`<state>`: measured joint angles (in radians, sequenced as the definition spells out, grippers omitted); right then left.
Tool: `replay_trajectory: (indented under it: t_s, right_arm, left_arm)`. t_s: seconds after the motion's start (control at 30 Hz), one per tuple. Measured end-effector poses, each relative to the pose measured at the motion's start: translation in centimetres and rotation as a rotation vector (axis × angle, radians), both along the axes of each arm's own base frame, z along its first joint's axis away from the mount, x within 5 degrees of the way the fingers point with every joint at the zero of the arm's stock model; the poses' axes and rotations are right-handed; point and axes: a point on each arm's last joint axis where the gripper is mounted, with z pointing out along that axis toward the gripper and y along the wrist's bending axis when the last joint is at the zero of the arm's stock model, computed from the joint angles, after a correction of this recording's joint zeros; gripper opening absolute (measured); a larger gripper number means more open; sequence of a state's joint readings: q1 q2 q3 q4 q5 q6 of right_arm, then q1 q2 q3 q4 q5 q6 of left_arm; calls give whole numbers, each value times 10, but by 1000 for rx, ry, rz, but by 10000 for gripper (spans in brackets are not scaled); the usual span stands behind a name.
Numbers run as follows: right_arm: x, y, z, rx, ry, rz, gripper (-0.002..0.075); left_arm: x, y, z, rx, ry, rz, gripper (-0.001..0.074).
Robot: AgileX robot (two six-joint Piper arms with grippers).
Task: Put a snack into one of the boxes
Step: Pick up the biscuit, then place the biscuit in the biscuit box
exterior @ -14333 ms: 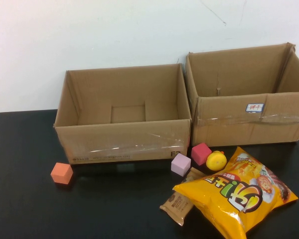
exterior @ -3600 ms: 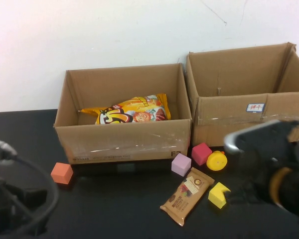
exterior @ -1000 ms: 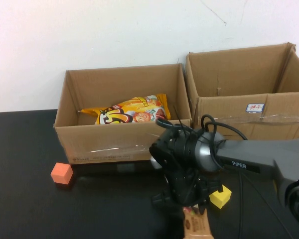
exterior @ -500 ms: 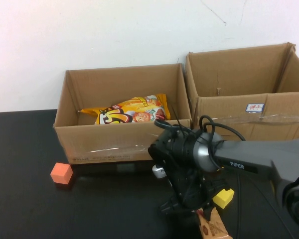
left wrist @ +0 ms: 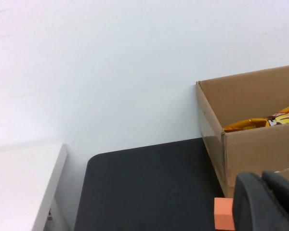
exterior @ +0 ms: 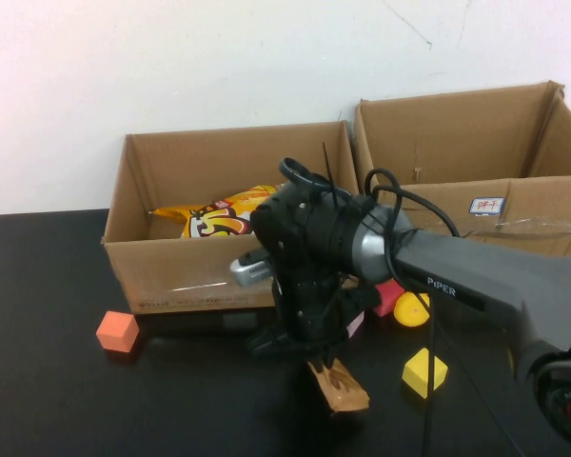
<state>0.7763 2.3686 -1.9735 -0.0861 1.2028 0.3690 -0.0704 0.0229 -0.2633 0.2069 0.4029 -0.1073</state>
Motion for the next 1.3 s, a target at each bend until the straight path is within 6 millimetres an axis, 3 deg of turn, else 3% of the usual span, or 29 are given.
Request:
replay_trajectory:
  t_s: [0.23, 0.4, 0.6, 0.8, 0.93, 1.07, 1.2, 1.3]
  right_arm:
    - [-8, 9, 15, 32, -4, 80, 28]
    - [-11, 8, 38, 67, -32, 116, 27]
    - [-20, -2, 102, 145, -142, 169, 27]
    - [-24, -36, 178, 104, -391, 194, 27]
    - [-7, -79, 211, 24, -530, 118, 27]
    - [27, -120, 219, 49, -640, -50, 27]
    - [69, -154, 210, 134, -758, -256, 27]
    - [88, -168, 194, 165, -770, -369, 27]
  left_arm:
    - [0, 0, 0, 0, 0, 0, -1]
    - [0, 0, 0, 0, 0, 0, -1]
    - [0, 0, 0, 0, 0, 0, -1]
    - [0, 0, 0, 0, 0, 0, -1]
    - [0, 0, 0, 0, -2, 0, -1]
    - [0, 0, 0, 0, -2, 0, -1]
    - [0, 0, 0, 0, -2, 0, -1]
    - [0, 0, 0, 0, -2, 0, -1]
